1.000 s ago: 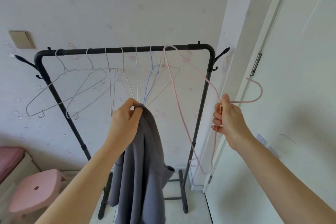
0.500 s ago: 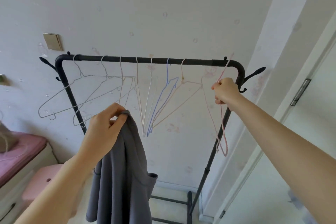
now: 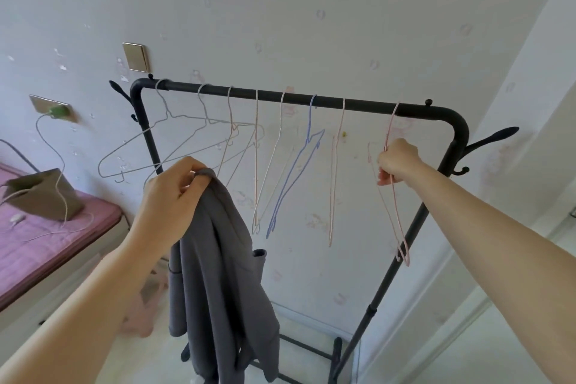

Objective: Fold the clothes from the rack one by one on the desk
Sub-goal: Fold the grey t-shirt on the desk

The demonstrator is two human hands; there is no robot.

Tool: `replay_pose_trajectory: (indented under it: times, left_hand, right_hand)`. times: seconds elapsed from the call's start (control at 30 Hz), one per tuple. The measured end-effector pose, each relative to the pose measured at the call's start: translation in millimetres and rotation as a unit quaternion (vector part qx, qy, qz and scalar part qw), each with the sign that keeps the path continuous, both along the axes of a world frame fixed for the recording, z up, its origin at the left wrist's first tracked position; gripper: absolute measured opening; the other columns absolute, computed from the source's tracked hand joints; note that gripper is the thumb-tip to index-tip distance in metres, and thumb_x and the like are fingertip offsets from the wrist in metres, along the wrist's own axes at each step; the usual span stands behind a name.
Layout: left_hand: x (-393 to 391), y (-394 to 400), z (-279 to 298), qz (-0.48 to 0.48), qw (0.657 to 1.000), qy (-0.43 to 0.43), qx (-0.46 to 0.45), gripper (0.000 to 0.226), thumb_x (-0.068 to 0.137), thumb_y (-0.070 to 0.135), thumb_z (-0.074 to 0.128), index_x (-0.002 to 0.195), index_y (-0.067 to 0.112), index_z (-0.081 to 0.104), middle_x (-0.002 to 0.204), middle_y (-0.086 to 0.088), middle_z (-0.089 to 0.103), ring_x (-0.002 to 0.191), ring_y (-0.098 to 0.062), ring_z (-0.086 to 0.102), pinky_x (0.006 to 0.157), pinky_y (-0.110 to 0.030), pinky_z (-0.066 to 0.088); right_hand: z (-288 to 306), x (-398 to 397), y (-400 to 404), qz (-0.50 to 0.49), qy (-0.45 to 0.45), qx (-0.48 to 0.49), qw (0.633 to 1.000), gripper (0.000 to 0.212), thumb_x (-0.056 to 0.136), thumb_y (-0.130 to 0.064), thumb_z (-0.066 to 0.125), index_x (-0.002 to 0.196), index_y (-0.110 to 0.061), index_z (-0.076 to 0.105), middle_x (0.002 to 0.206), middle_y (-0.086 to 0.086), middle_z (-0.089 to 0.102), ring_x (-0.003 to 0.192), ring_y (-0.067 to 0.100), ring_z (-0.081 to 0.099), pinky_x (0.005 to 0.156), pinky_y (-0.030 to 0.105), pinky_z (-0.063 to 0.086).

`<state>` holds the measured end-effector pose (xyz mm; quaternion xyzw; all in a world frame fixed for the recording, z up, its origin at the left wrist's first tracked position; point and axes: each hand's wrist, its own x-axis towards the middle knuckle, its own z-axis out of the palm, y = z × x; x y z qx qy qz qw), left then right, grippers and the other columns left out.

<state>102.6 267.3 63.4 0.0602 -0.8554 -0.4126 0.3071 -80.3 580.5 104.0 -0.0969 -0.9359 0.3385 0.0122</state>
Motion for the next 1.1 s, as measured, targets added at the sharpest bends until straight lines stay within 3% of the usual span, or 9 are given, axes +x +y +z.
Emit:
replay_pose_trajectory:
  times: [0.1, 0.23, 0.37, 0.5, 0.63, 0.83, 0.9, 1.0, 1.1]
  left_hand:
    - [-4, 1, 0, 0.011, 1.000, -0.006, -0.015, 0.014, 0.095, 0.019, 0.052, 0.090, 0.023, 0.064, 0.073, -0.003, 0.067, 0.075, -0.010, 0.058, 0.070, -0.034, 0.046]
    - [-7, 0, 2, 0.012, 1.000, -0.009, -0.004, 0.014, 0.096, 0.021, 0.051, 0.092, 0.023, 0.064, 0.079, 0.000, 0.069, 0.078, -0.012, 0.061, 0.069, -0.036, 0.048]
    - [-6, -1, 9, 0.011, 1.000, -0.007, -0.001, 0.014, 0.097, 0.022, 0.050, 0.094, 0.023, 0.064, 0.083, 0.005, 0.069, 0.080, -0.012, 0.062, 0.067, -0.034, 0.048]
    - [2, -5, 19, 0.030, 0.999, 0.009, 0.004, 0.014, 0.097, 0.022, 0.050, 0.096, 0.021, 0.064, 0.083, 0.004, 0.068, 0.079, -0.013, 0.060, 0.062, -0.027, 0.044]
    - [19, -17, 28, 0.070, 0.997, 0.034, -0.004, 0.015, 0.098, 0.021, 0.049, 0.096, 0.019, 0.063, 0.074, 0.002, 0.064, 0.063, -0.008, 0.052, 0.058, -0.025, 0.038]
    - [70, -40, 49, 0.119, 0.985, 0.126, -0.004, 0.016, 0.095, 0.012, 0.046, 0.090, 0.017, 0.060, 0.065, -0.004, 0.056, 0.055, -0.005, 0.040, 0.054, -0.019, 0.032]
    - [93, -51, 58, 0.133, 0.979, 0.152, -0.012, 0.016, 0.094, 0.007, 0.045, 0.090, 0.014, 0.058, 0.072, 0.008, 0.059, 0.063, -0.004, 0.046, 0.060, -0.019, 0.036]
    - [131, -75, 65, 0.191, 0.965, 0.177, -0.034, 0.015, 0.094, 0.005, 0.042, 0.091, 0.014, 0.054, 0.076, 0.015, 0.055, 0.068, 0.001, 0.047, 0.065, -0.013, 0.037]
    - [167, -98, 64, 0.256, 0.949, 0.180, -0.039, 0.017, 0.094, 0.003, 0.039, 0.089, 0.016, 0.049, 0.076, 0.014, 0.049, 0.069, 0.006, 0.046, 0.066, -0.010, 0.035]
  right_hand:
    - [-6, 6, 0, 0.032, 0.023, 0.066, 0.997, 0.019, 0.095, -0.003, 0.044, 0.106, 0.010, 0.053, 0.099, 0.015, 0.062, 0.078, 0.029, 0.064, 0.073, 0.036, 0.056]
    - [-8, 26, -14, 0.075, 0.122, 0.204, 0.969, 0.016, 0.097, -0.012, 0.038, 0.096, -0.003, 0.051, 0.098, 0.014, 0.052, 0.095, 0.034, 0.052, 0.082, 0.039, 0.041]
    - [-14, 50, -47, 0.165, 0.197, 0.166, 0.952, 0.009, 0.090, -0.019, 0.038, 0.097, -0.015, 0.041, 0.088, 0.012, 0.045, 0.085, 0.030, 0.049, 0.073, 0.035, 0.036]
    - [-23, 90, -86, 0.262, 0.141, 0.050, 0.953, 0.035, 0.095, -0.019, 0.049, 0.127, -0.005, 0.049, 0.121, 0.008, 0.056, 0.111, 0.024, 0.054, 0.084, 0.028, 0.042]
    - [-58, 109, -128, 0.418, 0.078, 0.039, 0.904, 0.036, 0.095, -0.020, 0.055, 0.130, -0.013, 0.049, 0.122, 0.001, 0.058, 0.103, 0.014, 0.057, 0.078, 0.015, 0.044]
    - [-98, 122, -185, 0.540, -0.051, 0.114, 0.833, 0.072, 0.090, -0.021, 0.062, 0.148, -0.029, 0.020, 0.148, 0.004, 0.032, 0.133, 0.027, 0.035, 0.105, 0.042, 0.040]
    - [-102, 128, -205, 0.563, -0.079, 0.132, 0.812, 0.077, 0.086, -0.024, 0.063, 0.148, -0.034, 0.019, 0.149, 0.001, 0.029, 0.136, 0.028, 0.028, 0.106, 0.048, 0.036]
    - [-101, 142, -232, 0.617, -0.165, 0.074, 0.766, 0.053, 0.084, -0.023, 0.067, 0.133, -0.022, 0.047, 0.131, -0.002, 0.051, 0.118, 0.016, 0.049, 0.095, 0.029, 0.044]
    - [-103, 159, -252, 0.626, -0.206, -0.009, 0.752, 0.027, 0.089, -0.021, 0.063, 0.116, -0.017, 0.066, 0.116, -0.004, 0.067, 0.106, 0.007, 0.059, 0.085, 0.019, 0.046]
